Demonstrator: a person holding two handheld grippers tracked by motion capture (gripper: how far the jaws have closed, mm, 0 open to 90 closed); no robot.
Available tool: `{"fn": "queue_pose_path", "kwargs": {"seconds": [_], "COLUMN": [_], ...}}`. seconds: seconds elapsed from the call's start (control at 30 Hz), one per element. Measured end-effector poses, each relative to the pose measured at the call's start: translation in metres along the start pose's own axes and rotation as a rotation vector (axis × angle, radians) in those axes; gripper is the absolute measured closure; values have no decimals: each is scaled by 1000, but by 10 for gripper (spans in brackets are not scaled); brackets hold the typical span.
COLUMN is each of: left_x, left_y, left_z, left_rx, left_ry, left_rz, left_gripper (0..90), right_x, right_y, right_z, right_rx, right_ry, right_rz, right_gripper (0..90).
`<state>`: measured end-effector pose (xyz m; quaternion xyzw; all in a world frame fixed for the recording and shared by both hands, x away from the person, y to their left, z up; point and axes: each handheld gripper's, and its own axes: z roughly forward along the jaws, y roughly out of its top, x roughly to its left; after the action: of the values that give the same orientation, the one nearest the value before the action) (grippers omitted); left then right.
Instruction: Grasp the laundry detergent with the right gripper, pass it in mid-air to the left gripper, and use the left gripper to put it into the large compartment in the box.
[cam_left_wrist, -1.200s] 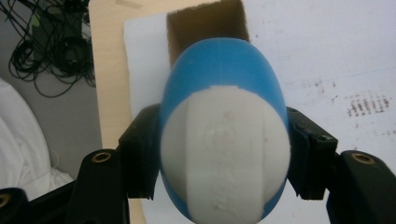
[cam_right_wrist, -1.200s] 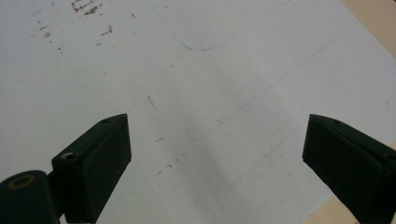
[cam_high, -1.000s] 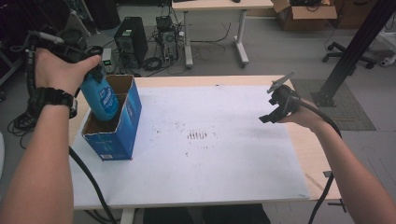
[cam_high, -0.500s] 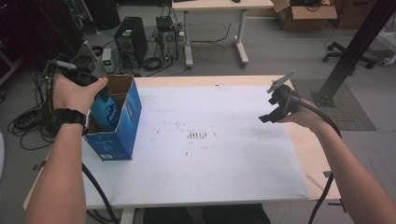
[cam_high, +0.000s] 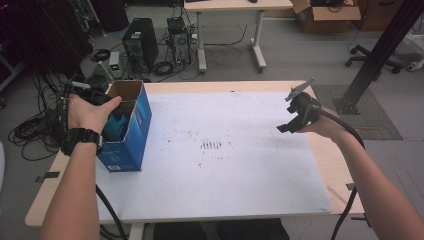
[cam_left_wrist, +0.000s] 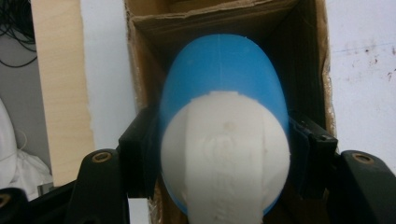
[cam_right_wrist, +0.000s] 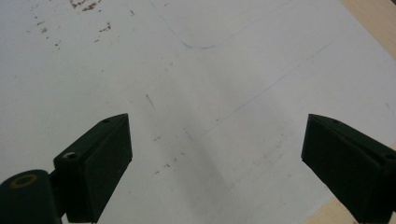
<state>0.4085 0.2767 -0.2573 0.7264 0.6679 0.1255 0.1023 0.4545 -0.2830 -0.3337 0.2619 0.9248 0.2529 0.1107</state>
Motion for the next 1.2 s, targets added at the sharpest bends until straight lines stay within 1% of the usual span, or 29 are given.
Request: {"fn": "queue_pose_path", "kwargs": {"seconds": [0.33, 0.57, 0.63, 0.83, 1.2], "left_x": [-2, -3, -3, -3, -5], "left_y": [-2, -4, -4, -5, -6], "left_z": [10, 16, 17, 18, 21], "left_rx": [0, 7, 10, 7, 8], "left_ry": [1, 14, 14, 11, 16], "left_rz": [3, 11, 13, 13, 23], "left_gripper": [381, 381, 381, 381, 379], "right_x": [0, 1, 2, 4, 5], "right_y": [-3, -3, -3, -1, -1], "right_z": [2, 4, 5, 9, 8], "right_rx": [5, 9, 9, 14, 13], "right_ry": [3, 7, 6, 12, 8], "right_rz": [7, 6, 9, -2, 1], "right_gripper": [86, 86, 86, 86, 87]}}
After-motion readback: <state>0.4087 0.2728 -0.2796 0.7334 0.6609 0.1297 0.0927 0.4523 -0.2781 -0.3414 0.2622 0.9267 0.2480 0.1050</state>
